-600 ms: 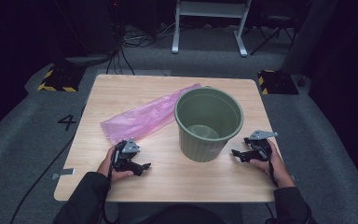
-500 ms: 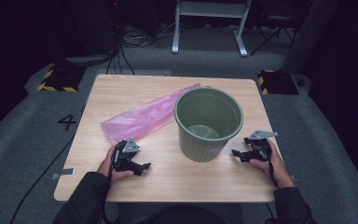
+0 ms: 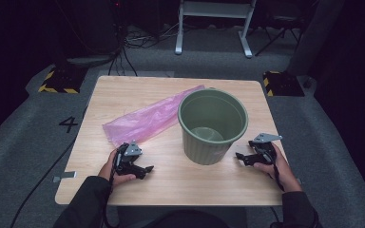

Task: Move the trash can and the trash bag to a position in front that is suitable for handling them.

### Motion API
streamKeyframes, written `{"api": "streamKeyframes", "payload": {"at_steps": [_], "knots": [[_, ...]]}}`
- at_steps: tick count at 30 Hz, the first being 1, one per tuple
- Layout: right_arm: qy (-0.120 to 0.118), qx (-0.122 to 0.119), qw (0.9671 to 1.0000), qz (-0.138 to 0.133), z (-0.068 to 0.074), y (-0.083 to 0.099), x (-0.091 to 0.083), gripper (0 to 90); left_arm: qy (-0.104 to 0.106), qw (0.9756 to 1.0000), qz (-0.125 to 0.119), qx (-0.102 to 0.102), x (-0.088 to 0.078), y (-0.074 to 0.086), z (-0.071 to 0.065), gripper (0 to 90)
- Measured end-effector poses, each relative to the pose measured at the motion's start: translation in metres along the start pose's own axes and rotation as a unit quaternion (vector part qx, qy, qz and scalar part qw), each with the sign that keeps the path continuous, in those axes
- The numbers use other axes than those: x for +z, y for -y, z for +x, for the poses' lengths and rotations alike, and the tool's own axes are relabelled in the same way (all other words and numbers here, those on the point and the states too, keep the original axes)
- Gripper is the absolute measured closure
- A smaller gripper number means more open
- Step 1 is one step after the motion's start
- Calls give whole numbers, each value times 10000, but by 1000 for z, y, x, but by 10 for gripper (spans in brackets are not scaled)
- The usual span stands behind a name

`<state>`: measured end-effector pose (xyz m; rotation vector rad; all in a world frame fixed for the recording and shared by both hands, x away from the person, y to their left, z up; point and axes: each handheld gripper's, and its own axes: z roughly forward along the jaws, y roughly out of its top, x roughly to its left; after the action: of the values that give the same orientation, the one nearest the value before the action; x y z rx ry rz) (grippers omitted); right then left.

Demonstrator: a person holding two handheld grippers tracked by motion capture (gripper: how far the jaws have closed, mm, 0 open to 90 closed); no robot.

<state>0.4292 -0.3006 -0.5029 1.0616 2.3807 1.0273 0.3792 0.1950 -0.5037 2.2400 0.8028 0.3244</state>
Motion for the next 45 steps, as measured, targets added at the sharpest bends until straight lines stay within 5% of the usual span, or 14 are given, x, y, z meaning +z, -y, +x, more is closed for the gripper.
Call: {"api": "streamKeyframes", "payload": {"at_steps": [7, 19, 31, 45], "knots": [[-164, -94, 9998, 13, 10, 0, -1, 156, 8, 10000, -8, 19, 0, 0, 0, 134], [-351, -589, 9976, -76, 35, -6, -4, 165, 8, 10000, -9, 20, 0, 0, 0, 134], [-618, -675, 9955, -254, 51, -16, -2, 161, 13, 10000, -2, 17, 0, 0, 0, 134], [-623, -604, 9948, -541, 63, -24, 2, 151, 8, 10000, -9, 19, 0, 0, 0, 134]]}}
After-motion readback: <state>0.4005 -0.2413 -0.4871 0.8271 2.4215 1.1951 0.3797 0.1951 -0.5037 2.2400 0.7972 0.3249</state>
